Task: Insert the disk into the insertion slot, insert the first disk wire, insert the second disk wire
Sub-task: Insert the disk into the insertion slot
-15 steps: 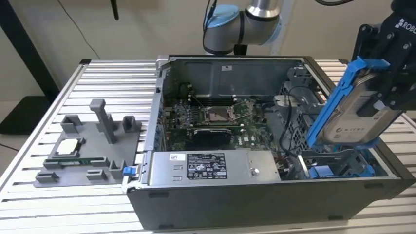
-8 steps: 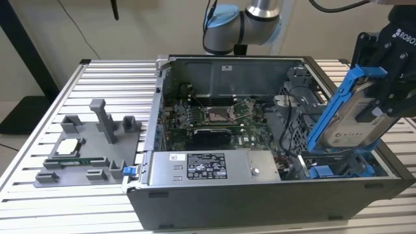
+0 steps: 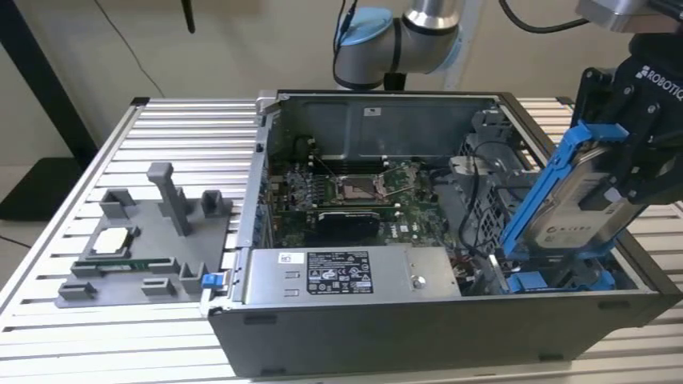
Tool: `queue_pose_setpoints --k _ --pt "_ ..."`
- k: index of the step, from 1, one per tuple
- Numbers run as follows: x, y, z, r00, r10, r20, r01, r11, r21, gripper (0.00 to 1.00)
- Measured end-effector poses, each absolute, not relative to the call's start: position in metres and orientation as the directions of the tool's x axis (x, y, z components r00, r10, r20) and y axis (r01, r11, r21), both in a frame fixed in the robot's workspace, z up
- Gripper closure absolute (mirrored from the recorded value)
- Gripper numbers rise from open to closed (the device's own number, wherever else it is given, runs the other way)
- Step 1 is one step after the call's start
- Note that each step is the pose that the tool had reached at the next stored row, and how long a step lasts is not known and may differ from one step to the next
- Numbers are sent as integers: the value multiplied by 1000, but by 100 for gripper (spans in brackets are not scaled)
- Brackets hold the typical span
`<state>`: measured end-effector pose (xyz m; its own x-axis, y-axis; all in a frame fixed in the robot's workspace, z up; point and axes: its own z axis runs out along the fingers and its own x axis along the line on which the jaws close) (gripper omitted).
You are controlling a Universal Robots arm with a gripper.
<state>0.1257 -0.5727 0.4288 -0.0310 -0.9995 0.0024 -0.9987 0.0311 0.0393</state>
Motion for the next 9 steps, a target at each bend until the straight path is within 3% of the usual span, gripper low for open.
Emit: queue_pose_setpoints --k 9 --pt "129 -573 417 -31 -1000 2 -999 31 39 100"
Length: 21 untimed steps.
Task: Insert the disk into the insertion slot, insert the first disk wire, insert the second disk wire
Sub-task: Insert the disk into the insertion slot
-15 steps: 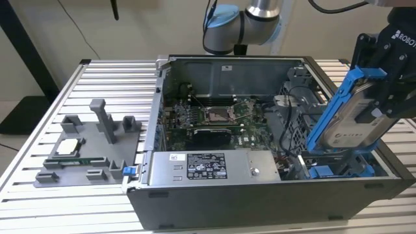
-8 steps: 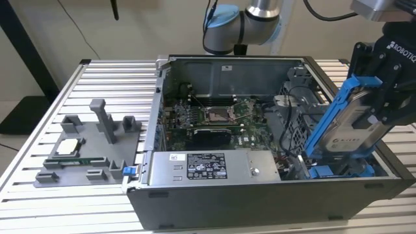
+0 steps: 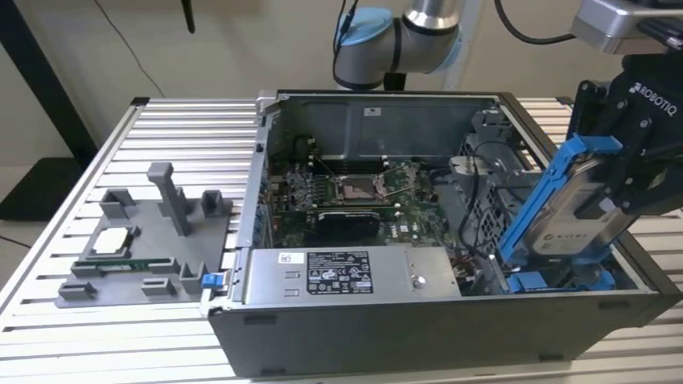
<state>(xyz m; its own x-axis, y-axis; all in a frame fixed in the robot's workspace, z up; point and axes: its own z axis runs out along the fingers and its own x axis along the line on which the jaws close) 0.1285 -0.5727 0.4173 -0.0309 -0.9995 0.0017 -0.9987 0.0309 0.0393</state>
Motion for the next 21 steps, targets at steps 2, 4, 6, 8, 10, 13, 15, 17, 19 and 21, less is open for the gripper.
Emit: queue_pose_setpoints --k 2,4,6,8,10,13,15,17,19,21 --pt "129 -573 415 -31 -1000 2 -999 31 39 100" --pt "130 -573 413 -31 -1000 2 -999 31 39 100" --pt "130 -573 411 -31 -1000 2 -999 31 39 100" --pt "130 -573 409 -31 -1000 2 -999 31 39 100" --pt "130 -573 408 -31 -1000 2 -999 31 39 100" --pt "130 -572 406 -31 -1000 2 -999 31 39 100" --pt "130 -572 404 -31 -1000 2 -999 31 39 100" --pt "130 -572 403 -31 -1000 2 -999 31 39 100" --pt "130 -572 402 -31 -1000 1 -999 31 39 100" --pt "130 -572 400 -31 -1000 1 -999 31 39 100"
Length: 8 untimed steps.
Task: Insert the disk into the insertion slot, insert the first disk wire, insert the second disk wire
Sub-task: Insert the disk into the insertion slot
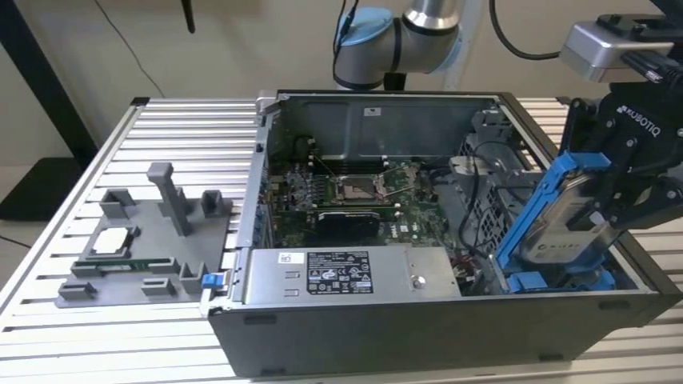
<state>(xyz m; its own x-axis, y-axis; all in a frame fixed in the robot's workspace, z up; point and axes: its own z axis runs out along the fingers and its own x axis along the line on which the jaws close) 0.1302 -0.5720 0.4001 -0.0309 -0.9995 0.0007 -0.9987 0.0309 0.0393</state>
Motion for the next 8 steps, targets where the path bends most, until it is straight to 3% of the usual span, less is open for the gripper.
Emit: queue_pose_setpoints --k 8 --pt "131 -572 388 -31 -1000 -1 -999 31 40 100"
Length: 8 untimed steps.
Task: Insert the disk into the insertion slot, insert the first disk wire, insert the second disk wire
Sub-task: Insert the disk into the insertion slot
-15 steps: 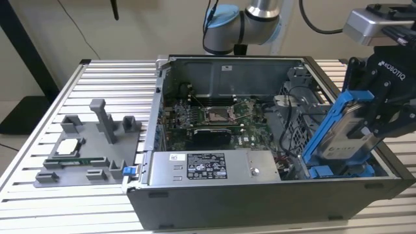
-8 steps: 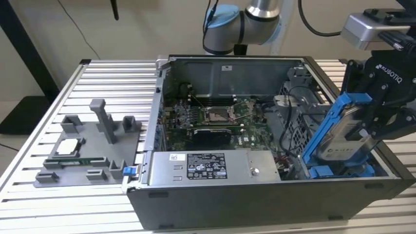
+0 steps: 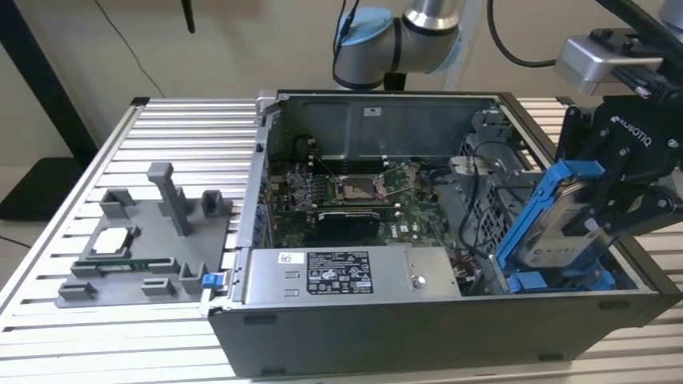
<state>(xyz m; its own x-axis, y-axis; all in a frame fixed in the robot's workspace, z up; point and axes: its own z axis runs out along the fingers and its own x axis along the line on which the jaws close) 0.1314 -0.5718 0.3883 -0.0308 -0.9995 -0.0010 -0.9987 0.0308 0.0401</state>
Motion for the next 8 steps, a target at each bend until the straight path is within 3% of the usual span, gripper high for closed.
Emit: queue_pose_setpoints --k 8 --pt "134 -572 379 -31 -1000 -1 -999 31 41 100"
